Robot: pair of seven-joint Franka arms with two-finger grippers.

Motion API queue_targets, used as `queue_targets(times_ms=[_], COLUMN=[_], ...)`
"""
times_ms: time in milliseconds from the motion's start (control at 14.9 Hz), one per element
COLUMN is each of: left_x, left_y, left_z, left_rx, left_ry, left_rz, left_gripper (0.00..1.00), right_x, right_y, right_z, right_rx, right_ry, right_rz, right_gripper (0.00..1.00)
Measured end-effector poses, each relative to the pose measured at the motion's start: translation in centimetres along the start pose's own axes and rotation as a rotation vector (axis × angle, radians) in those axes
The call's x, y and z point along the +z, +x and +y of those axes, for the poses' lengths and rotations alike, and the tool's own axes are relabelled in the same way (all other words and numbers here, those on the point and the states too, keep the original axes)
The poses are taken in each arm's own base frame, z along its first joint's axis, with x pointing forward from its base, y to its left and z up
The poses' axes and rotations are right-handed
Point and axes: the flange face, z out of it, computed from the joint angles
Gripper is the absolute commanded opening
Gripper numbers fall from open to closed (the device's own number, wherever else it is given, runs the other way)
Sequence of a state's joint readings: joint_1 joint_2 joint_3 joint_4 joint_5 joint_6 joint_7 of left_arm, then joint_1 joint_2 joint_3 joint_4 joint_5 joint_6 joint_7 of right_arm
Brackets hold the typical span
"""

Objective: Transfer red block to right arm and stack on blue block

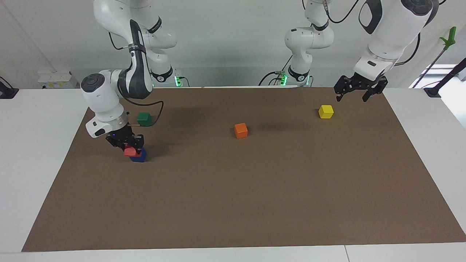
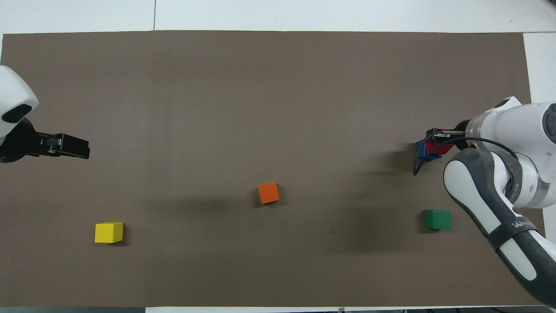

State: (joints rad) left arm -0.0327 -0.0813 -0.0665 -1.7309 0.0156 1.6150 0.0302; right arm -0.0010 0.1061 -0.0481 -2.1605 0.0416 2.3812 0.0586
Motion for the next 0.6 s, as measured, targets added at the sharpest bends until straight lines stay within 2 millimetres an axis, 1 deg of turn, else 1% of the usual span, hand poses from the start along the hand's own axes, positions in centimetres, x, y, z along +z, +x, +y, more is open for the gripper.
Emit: queue_targets(times_ms=[67, 134, 602], left_x=[-0.01, -0.01, -0.04], left_y=[0.01, 0.02, 0.04], left_z=[0.14, 0.20, 0.16], left_rx=[0.003, 0.004, 0.003], left_ry=[0.000, 0.000, 0.000], left_rz=[0.000, 0.001, 0.003], left_gripper=[1.00, 1.00, 1.00], right_x=[0.13, 0.24, 0.39], right_y=[-0.11, -0.19, -0.31], right_z=[0.02, 0.03, 0.04], right_rx=[0.001, 0.002, 0.003], right_ry=[0.000, 0.000, -0.001], right_rz=[-0.003, -0.006, -0.009], right_gripper=[0.80, 0.81, 0.81])
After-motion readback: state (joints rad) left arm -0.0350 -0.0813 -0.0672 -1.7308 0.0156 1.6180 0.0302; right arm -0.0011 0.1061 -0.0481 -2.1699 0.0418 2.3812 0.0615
